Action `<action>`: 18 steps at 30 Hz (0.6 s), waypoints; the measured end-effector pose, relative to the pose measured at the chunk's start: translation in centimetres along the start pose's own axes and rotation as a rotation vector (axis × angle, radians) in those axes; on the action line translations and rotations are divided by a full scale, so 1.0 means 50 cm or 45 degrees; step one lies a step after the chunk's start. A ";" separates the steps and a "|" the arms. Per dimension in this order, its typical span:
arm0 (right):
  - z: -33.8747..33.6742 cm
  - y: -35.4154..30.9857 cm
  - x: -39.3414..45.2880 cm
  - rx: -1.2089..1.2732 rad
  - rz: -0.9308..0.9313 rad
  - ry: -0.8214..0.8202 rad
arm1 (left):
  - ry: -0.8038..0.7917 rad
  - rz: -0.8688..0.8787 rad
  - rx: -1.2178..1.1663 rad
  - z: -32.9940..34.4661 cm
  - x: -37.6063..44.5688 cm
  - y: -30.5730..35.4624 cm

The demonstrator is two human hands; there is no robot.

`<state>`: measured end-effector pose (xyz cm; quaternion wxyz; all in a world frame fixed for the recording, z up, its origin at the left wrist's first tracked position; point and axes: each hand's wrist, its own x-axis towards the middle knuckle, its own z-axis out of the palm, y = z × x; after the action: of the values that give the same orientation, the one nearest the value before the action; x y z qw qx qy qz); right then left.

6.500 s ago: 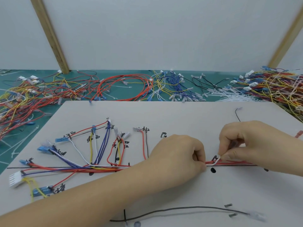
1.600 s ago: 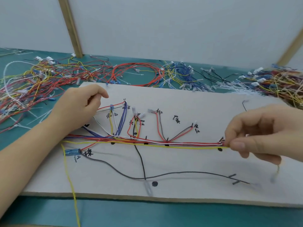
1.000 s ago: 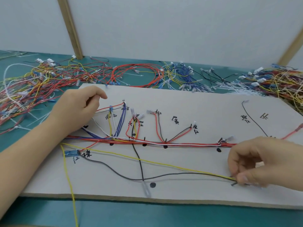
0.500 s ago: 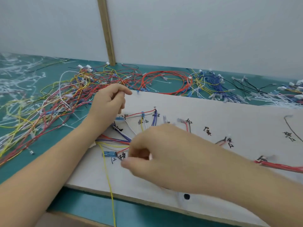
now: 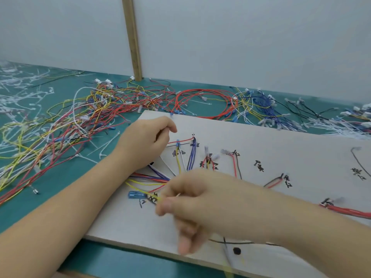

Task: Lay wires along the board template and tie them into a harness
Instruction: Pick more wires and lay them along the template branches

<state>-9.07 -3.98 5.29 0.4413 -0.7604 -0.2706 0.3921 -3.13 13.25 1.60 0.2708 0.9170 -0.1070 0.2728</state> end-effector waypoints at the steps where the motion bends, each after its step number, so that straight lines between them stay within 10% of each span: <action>1: -0.025 -0.006 -0.030 0.073 0.004 -0.013 | -0.018 0.015 0.027 -0.001 0.000 0.001; 12: -0.182 0.038 -0.257 -0.353 -0.025 0.559 | -0.122 0.042 0.184 -0.001 0.000 0.026; 18: -0.222 0.085 -0.233 -0.352 0.104 0.573 | -0.424 0.115 -0.349 0.006 -0.003 0.140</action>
<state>-5.89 -19.85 9.07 0.3663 -0.8918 -0.1857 0.1899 -5.57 7.27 4.38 0.3592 0.8981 -0.2274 0.1123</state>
